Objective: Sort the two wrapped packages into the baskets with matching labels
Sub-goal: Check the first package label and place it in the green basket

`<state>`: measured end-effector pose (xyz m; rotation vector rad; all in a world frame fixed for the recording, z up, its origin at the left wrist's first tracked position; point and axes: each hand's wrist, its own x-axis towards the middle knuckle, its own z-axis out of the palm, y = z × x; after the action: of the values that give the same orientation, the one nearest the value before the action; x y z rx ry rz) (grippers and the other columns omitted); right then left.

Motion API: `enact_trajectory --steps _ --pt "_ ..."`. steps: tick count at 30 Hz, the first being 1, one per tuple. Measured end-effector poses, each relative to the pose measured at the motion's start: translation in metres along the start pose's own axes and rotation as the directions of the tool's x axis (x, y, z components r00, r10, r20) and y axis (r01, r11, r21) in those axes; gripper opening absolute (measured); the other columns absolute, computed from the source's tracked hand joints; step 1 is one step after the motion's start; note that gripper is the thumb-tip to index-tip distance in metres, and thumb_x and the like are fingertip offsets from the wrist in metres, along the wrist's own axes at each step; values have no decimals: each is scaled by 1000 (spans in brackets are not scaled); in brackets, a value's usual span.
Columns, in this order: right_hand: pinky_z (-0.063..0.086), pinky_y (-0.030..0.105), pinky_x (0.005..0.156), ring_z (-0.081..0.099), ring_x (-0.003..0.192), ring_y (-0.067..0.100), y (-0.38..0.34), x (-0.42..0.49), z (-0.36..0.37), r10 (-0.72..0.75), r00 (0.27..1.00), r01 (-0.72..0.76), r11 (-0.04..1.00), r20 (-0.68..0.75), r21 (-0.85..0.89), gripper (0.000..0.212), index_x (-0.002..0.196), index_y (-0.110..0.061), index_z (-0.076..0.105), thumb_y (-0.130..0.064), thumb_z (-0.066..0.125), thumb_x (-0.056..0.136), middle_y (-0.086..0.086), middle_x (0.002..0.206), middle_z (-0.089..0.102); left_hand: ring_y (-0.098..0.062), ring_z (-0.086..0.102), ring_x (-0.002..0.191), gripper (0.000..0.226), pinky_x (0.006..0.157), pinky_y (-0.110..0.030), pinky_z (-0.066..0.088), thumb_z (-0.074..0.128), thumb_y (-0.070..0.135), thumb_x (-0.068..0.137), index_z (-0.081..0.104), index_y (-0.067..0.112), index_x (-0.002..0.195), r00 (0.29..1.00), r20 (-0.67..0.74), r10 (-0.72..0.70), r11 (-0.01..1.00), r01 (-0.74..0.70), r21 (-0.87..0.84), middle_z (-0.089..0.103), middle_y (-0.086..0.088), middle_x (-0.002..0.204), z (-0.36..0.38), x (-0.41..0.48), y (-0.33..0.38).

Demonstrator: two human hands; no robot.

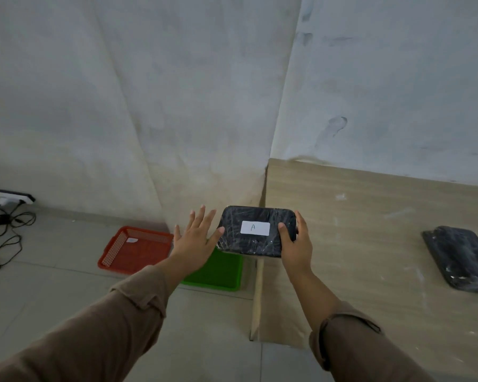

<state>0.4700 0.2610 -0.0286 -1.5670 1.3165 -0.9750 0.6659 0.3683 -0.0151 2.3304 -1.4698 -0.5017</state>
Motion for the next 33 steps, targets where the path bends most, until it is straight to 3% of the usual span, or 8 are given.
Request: enact_trajectory --steps 5,12,20,23,24,26,29,33 --pt "33 38 108 35 136 25 -12 1 65 20 1000 -19 1000 24 -13 56 141 -22 30 -35 52 91 6 148 38 -15 -12 144 60 114 -52 -6 18 59 91 5 38 145 998 38 -50 999 50 -1 -8 8 158 -18 6 -56" --pt "33 39 109 33 137 25 -6 -9 172 127 991 -125 991 -41 36 57 142 -26 28 -37 52 91 3 150 35 -17 -11 144 59 114 -52 -4 22 56 92 8 35 146 996 93 10 1000 -11 11 -6 5 159 -51 40 -146" --pt "31 20 94 42 128 18 45 -3 249 307 945 -299 951 -115 81 56 139 -23 34 -34 56 89 6 142 45 -16 -10 145 59 114 -52 -3 23 56 92 8 36 145 985 171 15 1000 -13 -11 -5 7 159 -15 97 -209" --pt "31 -2 85 42 113 7 82 12 268 312 941 -302 949 -131 95 53 137 -19 38 -29 59 89 6 137 49 -15 -12 144 59 114 -51 -4 22 56 92 7 36 146 983 183 17 999 -10 -38 -5 7 159 25 118 -227" --pt "29 -2 88 42 117 9 101 19 276 318 938 -309 947 -134 89 54 137 -17 37 -27 59 89 7 139 47 -15 -12 144 59 114 -50 -4 23 56 92 7 36 146 982 188 23 999 -15 -43 -4 7 159 45 126 -235" --pt "29 15 97 38 131 20 145 33 295 333 933 -329 943 -132 57 58 140 -16 33 -27 58 89 7 146 40 -14 -12 144 59 114 -50 -4 24 54 93 8 35 146 981 191 31 999 -22 -47 -5 8 158 91 141 -254" --pt "32 34 106 33 136 27 223 53 325 336 932 -340 941 -137 -4 60 142 -16 30 -29 57 89 9 149 36 -14 -14 144 59 115 -49 -5 25 53 93 5 36 146 982 189 -1 999 10 -47 -7 9 158 173 163 -288" --pt "33 41 107 32 137 29 344 75 370 372 917 -380 924 -147 -30 60 142 -17 28 -31 55 91 10 151 32 -14 -17 142 59 113 -49 -10 24 53 94 -1 39 145 982 181 -45 998 51 -33 -9 8 158 300 190 -341"
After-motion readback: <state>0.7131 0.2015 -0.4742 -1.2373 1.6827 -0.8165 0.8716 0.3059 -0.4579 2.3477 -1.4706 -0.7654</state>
